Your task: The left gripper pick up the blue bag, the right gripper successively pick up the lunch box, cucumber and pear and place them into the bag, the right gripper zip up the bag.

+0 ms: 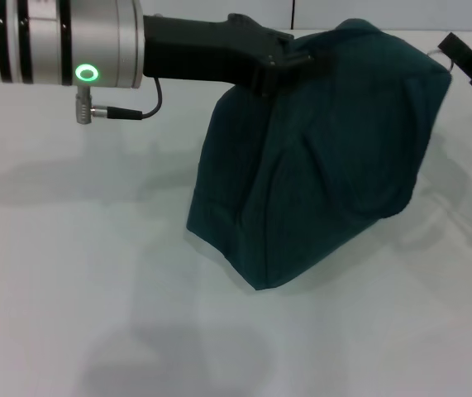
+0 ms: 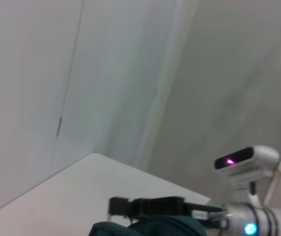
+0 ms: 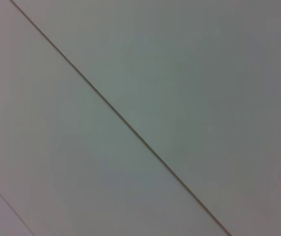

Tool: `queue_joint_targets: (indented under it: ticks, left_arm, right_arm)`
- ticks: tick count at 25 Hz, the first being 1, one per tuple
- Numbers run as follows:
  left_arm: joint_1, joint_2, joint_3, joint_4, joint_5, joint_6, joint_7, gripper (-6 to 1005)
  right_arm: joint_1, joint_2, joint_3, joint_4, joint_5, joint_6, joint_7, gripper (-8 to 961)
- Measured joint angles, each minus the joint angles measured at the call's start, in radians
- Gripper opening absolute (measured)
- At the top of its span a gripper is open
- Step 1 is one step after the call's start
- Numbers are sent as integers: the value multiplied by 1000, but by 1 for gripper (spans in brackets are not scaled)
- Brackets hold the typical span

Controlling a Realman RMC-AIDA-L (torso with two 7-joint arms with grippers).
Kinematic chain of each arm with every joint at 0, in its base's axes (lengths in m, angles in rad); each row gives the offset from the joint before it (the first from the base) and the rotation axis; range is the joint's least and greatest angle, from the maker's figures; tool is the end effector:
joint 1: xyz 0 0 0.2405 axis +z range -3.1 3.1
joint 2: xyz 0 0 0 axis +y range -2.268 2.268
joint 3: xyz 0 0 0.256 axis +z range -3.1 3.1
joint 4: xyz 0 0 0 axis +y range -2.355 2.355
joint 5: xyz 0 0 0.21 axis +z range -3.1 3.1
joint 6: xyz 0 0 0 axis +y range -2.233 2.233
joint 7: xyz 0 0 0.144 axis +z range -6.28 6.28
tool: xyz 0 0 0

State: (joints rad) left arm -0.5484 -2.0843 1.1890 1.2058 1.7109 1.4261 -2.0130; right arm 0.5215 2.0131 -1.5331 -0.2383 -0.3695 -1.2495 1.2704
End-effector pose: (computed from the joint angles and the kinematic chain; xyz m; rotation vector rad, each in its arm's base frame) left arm -0.1147 0.3584 0.0188 -2.8341 -0.5822 -0.7859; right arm 0.2633 0.3656 -0.0008 -1.8947 1.1000 1.3969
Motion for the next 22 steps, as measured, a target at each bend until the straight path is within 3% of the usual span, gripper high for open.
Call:
queue_joint_targets:
  ticks: [4,10,13,22]
  left_arm:
    - [-1,-3,6,-60,0,-48,85,44]
    - [-8,-5,11,-134,-2,-92,149,43]
    - [-14,-5,12,-159,-3,-93,158,43]
    - [4,-3,9,-166,-74,-79,147,95]
  right_arm:
    - [-33,1,23,-5,4,-41,-38,30]
    - [-63,-1,35,-6,-3,-77,-45,224]
    - [-68,-2,34,-5,-3,-82,-46,375]
    - [-73,-15,30,-9,-31,-121,-57,710]
